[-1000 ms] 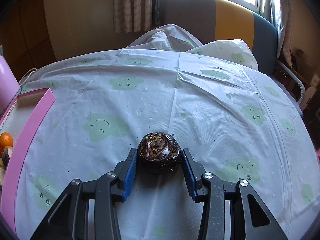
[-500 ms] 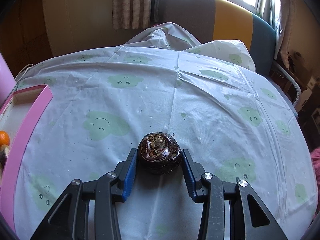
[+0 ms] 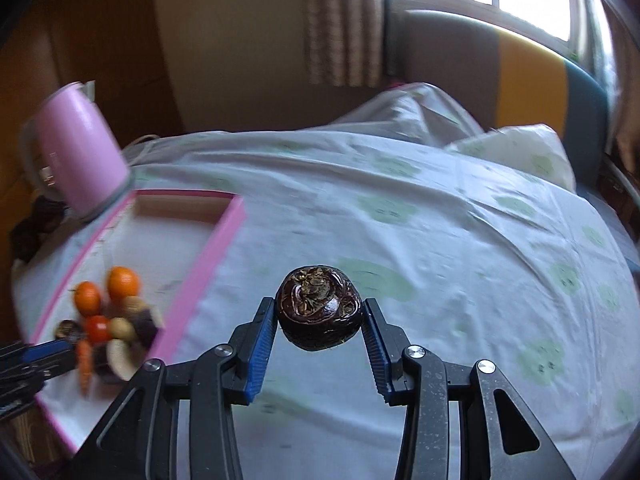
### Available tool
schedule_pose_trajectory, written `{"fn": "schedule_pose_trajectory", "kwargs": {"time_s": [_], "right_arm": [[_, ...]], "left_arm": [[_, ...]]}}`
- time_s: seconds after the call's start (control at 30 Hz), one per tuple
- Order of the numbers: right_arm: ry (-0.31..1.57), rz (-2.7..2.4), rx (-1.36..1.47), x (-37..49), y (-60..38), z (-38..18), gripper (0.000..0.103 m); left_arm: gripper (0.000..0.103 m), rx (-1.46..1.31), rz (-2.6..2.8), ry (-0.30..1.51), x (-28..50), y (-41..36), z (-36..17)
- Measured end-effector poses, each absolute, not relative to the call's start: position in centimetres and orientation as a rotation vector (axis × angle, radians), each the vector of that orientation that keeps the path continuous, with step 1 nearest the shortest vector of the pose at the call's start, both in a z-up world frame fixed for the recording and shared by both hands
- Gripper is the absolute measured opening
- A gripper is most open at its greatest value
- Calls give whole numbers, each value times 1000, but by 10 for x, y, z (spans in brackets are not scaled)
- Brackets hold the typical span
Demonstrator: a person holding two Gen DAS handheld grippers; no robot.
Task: Organize fruits
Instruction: 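Lower the carrot into the tray and open the left gripper while the right holds the shell fruit, then carry the dark shell fruit into the tray and open the right gripper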
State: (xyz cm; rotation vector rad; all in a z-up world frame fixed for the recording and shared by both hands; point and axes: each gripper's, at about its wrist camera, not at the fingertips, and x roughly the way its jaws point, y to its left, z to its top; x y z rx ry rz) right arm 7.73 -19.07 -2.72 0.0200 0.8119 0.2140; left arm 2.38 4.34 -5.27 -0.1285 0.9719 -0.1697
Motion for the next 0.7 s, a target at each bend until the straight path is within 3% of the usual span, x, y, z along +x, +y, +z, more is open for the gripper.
{"fn": "schedule_pose_trajectory", "kwargs": {"time_s": [0.4, 0.7], "right_arm": [[843, 491, -92, 75, -82, -25, 43], [896, 493, -170, 80, -55, -47, 44]], "left_arm": [[27, -122, -84, 884, 16, 62, -29], [29, -145, -41, 864, 16, 76, -27]]}}
